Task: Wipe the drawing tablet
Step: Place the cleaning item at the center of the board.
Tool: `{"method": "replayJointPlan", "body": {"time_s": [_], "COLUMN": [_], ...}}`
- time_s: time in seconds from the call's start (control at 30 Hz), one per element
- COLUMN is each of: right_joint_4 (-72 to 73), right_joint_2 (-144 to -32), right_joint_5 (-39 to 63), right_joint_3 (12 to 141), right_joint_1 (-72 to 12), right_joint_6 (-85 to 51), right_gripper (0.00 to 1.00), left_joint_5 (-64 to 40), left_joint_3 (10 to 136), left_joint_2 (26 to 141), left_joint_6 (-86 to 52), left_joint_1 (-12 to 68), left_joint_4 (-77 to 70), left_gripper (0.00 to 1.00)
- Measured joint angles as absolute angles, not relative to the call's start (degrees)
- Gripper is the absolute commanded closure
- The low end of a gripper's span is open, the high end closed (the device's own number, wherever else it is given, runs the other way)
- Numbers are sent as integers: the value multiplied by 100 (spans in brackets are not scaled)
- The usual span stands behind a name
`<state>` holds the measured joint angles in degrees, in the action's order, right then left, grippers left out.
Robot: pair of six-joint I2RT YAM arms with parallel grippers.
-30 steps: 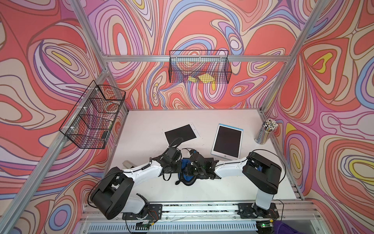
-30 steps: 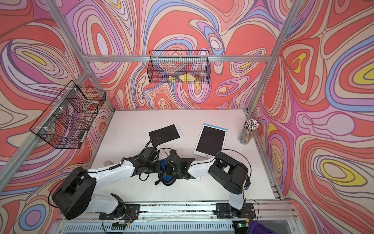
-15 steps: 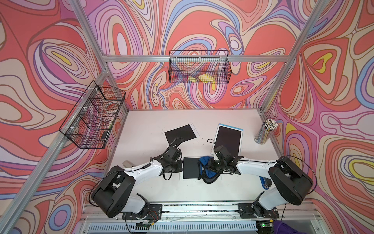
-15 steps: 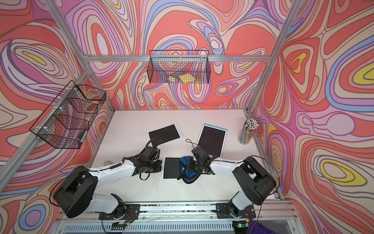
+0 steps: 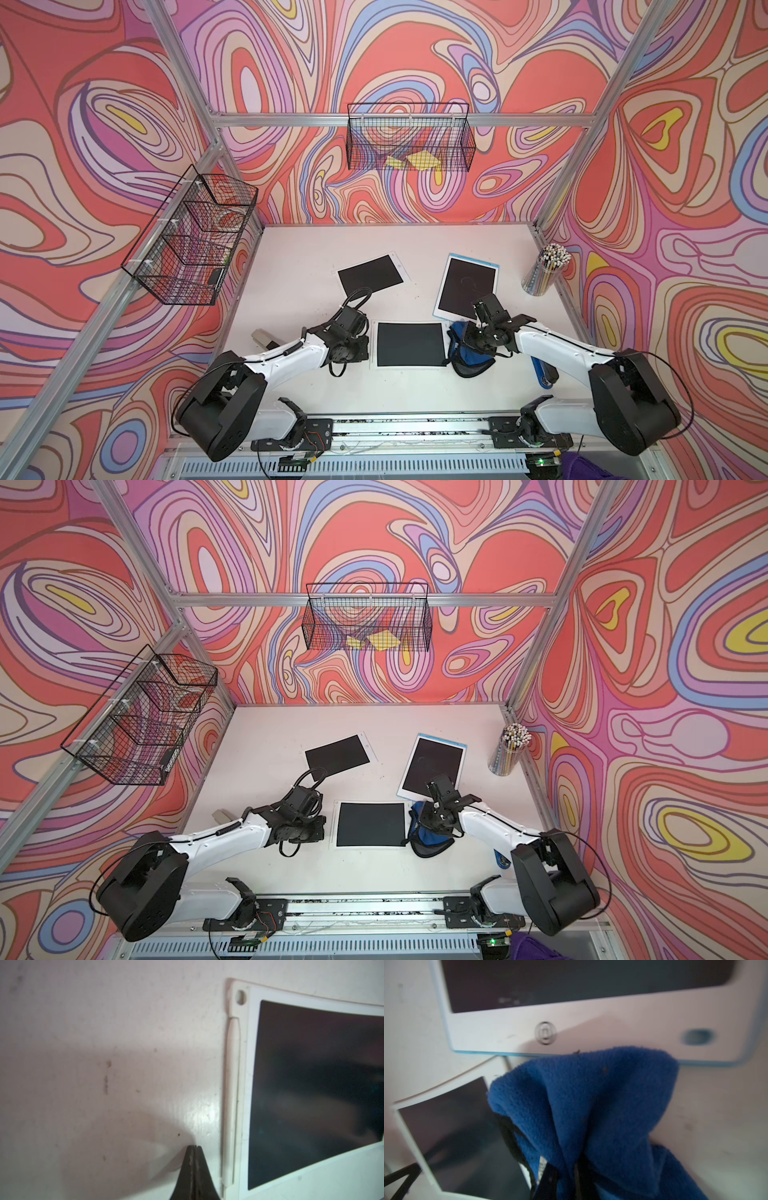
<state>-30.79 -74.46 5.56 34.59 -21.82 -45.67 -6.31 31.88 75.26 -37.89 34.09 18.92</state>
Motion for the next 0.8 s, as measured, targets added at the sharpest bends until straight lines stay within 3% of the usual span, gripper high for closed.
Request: {"method": "replayJointPlan", "body": {"time_s": [0.37,0.47,0.53,0.6,0.67,0.73,0.8], "right_joint_4": [-3909,-3957,-3981,-3999,-4053,-4060,-4051], "right_joint_2": [-7325,-7303,-7249,-7172,-7126,-7081,-6987], "right_joint_5": [-198,-268,-314,-357,-379,-377,-362], "right_joint_3": [3487,3500,3503,3509,3566,3647,3708], "right_joint_1": [-2134,-2132,-2130,-2128,-2128,-2128,-2128], "right_joint_6": [-4831,-4827,-4799,-4707,-4604,-4491,-4353], "right_gripper": [98,86,65,50,48,46,46], "left_joint_5": [-604,-766,-980,-1223,-1402,-1514,-1601], "left_joint_3": [3236,3306,3315,3321,3395,3522,3686], "left_joint_2": [7059,7024,7024,7039,7144,7286,7378], "left_joint_6": [-3667,-3623,-3610,-3603,-3597,-3559,-3518], "left_joint_1": [3251,3155,3039,2919,2847,2838,2840], "left_joint_4": [2460,2453,2379,2279,2209,2178,2163], "left_gripper": [76,70,67,65,61,46,39]}}
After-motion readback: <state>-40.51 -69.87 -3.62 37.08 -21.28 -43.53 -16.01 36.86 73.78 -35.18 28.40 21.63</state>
